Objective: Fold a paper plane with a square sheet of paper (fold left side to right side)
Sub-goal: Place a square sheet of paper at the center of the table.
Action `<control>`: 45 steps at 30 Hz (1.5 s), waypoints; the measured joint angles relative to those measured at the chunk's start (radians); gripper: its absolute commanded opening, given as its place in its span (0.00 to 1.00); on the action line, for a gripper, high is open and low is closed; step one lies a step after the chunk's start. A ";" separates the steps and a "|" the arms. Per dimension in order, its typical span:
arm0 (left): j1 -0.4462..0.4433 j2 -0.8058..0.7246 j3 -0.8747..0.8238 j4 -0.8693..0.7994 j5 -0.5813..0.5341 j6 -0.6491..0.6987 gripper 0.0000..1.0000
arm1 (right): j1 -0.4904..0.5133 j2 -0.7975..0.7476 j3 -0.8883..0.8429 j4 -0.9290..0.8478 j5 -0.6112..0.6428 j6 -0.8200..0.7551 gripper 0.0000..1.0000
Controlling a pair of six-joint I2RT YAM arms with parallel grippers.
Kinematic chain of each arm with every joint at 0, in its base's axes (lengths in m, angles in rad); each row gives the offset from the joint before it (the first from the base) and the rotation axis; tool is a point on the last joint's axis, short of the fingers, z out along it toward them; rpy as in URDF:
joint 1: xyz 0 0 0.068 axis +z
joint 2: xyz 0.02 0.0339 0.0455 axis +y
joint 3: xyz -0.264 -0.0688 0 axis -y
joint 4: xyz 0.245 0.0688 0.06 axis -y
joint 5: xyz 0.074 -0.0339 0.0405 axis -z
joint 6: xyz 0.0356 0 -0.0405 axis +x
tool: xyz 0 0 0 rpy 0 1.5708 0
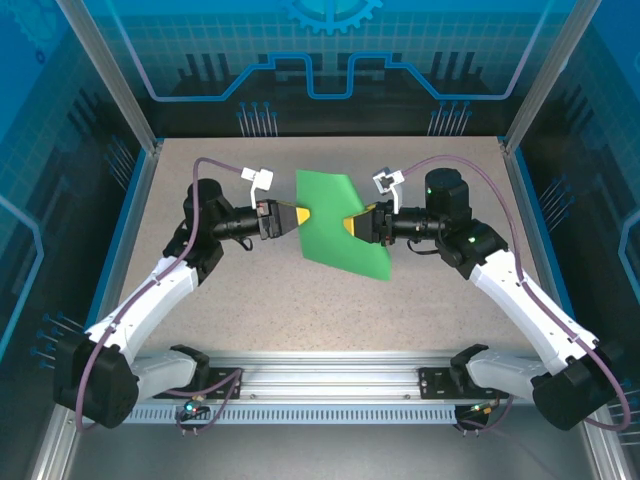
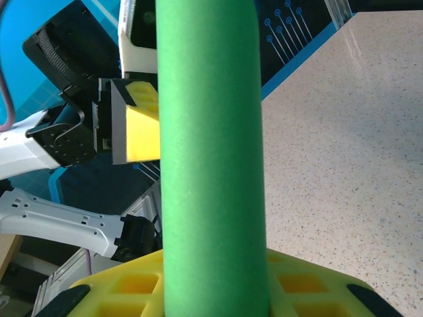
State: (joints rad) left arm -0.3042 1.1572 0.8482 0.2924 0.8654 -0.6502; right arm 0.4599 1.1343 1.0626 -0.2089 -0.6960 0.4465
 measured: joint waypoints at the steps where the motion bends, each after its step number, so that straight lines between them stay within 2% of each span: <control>1: 0.000 0.000 0.001 -0.004 -0.001 0.003 0.18 | 0.000 0.000 -0.002 -0.001 0.008 -0.002 0.35; 6: 0.000 0.000 0.004 -0.059 -0.030 0.029 0.03 | -0.001 0.001 -0.002 -0.043 0.077 -0.014 0.48; 10: 0.000 0.023 0.008 -0.133 -0.081 0.053 0.04 | -0.004 0.003 -0.001 -0.126 0.201 -0.039 0.62; 13: 0.000 0.066 0.008 -0.170 -0.108 0.058 0.00 | -0.010 0.014 -0.001 -0.198 0.305 -0.046 0.70; 20: 0.000 0.208 0.008 -0.245 -0.203 0.062 0.00 | -0.023 0.079 -0.003 -0.340 0.550 -0.032 0.73; 24: 0.000 0.327 0.008 -0.276 -0.254 0.068 0.00 | -0.023 0.123 -0.034 -0.353 0.599 -0.011 0.72; 25: 0.000 0.357 0.008 -0.286 -0.268 0.070 0.00 | -0.022 0.134 -0.049 -0.350 0.603 0.000 0.72; 27: 0.000 0.408 0.007 -0.302 -0.296 0.075 0.00 | -0.022 0.151 -0.080 -0.338 0.603 0.020 0.63; 32: 0.000 0.483 0.008 -0.369 -0.365 0.097 0.00 | -0.012 0.231 -0.130 -0.281 0.591 0.092 0.35; 37: 0.000 0.491 0.014 -0.444 -0.414 0.133 0.00 | 0.028 0.356 -0.126 -0.231 0.580 0.149 0.15; 40: 0.000 0.491 0.032 -0.475 -0.435 0.146 0.00 | 0.051 0.436 -0.102 -0.222 0.581 0.172 0.09; 45: 0.000 0.491 0.055 -0.504 -0.453 0.160 0.00 | 0.066 0.544 -0.043 -0.215 0.589 0.194 0.07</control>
State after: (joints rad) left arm -0.3042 1.6485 0.9035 -0.2119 0.4126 -0.4900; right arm 0.5255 1.6783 1.0195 -0.4240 -0.1070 0.6403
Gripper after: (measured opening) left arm 0.048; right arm 0.075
